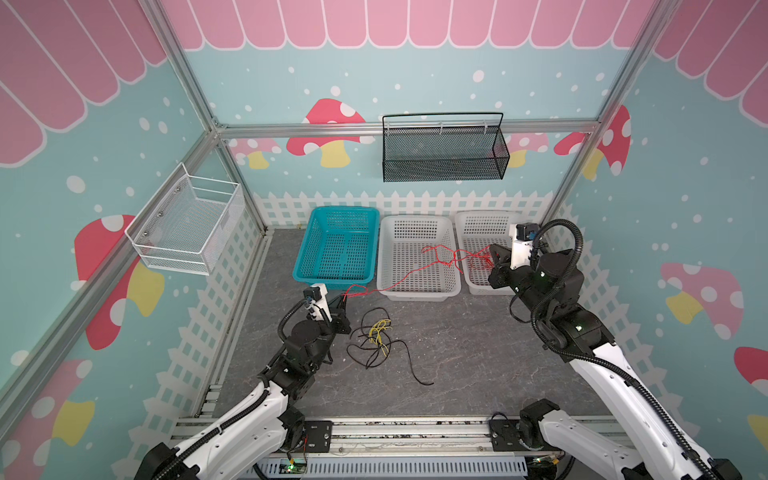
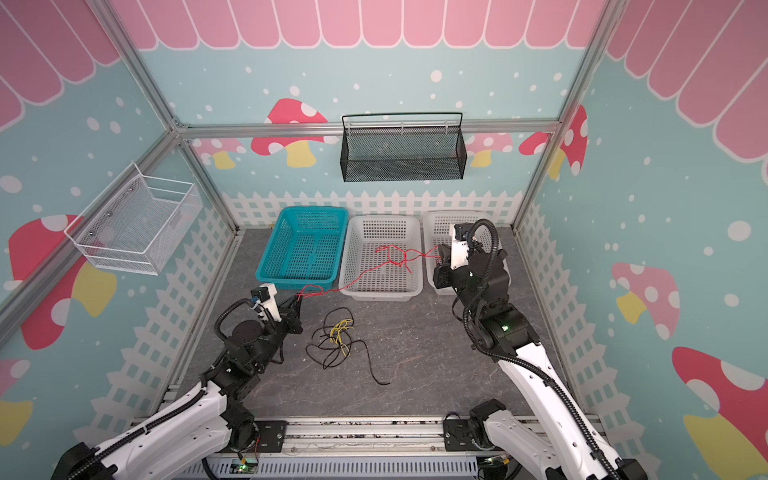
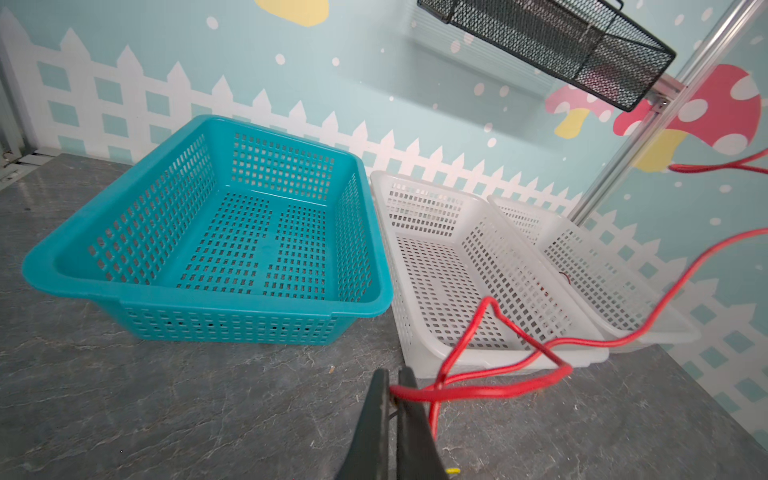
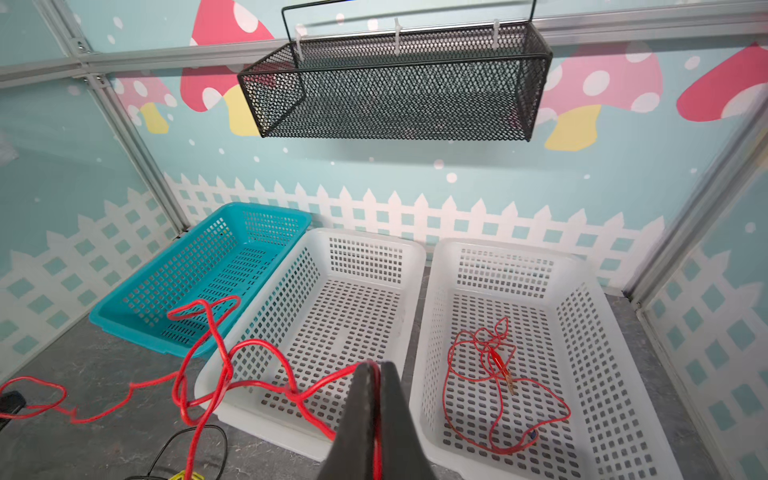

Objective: Untangle the cables

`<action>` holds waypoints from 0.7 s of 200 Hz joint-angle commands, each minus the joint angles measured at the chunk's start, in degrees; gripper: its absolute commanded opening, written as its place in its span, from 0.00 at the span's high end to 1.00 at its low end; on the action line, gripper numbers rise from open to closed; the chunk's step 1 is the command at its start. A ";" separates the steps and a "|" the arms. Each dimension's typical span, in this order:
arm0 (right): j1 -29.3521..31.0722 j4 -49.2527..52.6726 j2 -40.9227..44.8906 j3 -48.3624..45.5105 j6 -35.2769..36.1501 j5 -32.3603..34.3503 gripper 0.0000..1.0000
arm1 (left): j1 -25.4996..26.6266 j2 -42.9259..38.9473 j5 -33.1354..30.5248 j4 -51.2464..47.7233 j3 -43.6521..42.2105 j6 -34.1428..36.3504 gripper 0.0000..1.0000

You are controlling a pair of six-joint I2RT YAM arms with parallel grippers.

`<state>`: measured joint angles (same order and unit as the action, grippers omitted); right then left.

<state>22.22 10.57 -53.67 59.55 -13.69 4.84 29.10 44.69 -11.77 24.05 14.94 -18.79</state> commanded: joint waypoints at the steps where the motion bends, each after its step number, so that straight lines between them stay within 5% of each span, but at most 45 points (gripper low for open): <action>1: -1.65 -5.98 -1.75 -0.81 0.78 -3.52 1.00 | -1.26 -0.55 3.79 0.91 -2.12 1.21 1.00; 81: -1.59 -8.92 -8.33 -0.40 -1.40 -10.71 1.00 | 6.05 5.57 9.87 8.31 2.43 5.34 1.00; 140: -1.63 -8.90 -6.90 1.65 -2.99 -2.81 1.00 | 6.40 9.77 8.90 8.99 3.34 4.81 0.65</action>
<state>20.62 2.55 -62.02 59.09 -15.57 -1.67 35.09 54.35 -2.96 30.72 16.84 -13.80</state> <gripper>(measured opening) 0.044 0.298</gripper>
